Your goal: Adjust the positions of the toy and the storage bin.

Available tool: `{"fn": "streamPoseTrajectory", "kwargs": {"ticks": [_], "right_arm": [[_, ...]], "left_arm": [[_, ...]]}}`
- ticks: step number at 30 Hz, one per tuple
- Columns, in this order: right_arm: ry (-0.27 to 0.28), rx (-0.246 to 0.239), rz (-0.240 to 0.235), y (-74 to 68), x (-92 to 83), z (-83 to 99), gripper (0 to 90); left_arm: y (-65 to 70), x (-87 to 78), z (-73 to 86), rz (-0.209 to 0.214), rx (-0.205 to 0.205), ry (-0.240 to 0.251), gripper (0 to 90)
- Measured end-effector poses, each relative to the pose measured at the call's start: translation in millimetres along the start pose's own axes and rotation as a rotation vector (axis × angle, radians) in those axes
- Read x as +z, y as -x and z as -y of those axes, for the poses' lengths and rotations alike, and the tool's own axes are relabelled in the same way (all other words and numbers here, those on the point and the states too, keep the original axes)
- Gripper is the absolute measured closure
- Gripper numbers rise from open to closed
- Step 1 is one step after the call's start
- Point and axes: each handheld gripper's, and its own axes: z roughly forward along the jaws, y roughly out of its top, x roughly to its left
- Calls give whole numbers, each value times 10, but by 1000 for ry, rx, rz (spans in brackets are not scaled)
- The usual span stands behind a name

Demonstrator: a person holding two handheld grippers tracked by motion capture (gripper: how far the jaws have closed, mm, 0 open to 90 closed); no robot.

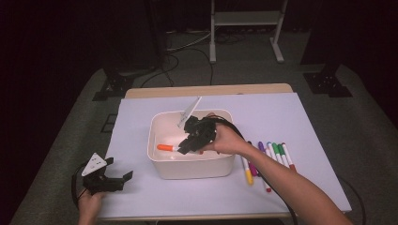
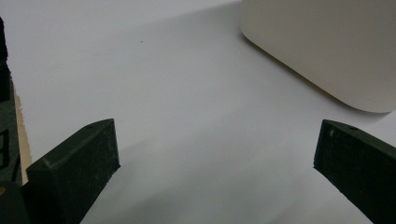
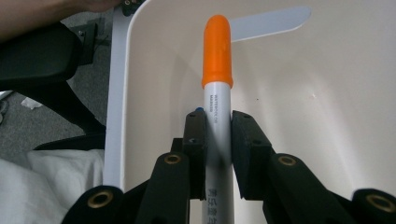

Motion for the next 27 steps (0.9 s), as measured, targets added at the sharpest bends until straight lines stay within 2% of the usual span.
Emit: {"fn": "streamPoseTrajectory", "kwargs": {"ticks": [27], "right_arm": [[-87, -2, -31, 8, 278, 0, 744]], "left_arm": [[-1, -2, 1, 2, -4, 1, 0]]}}
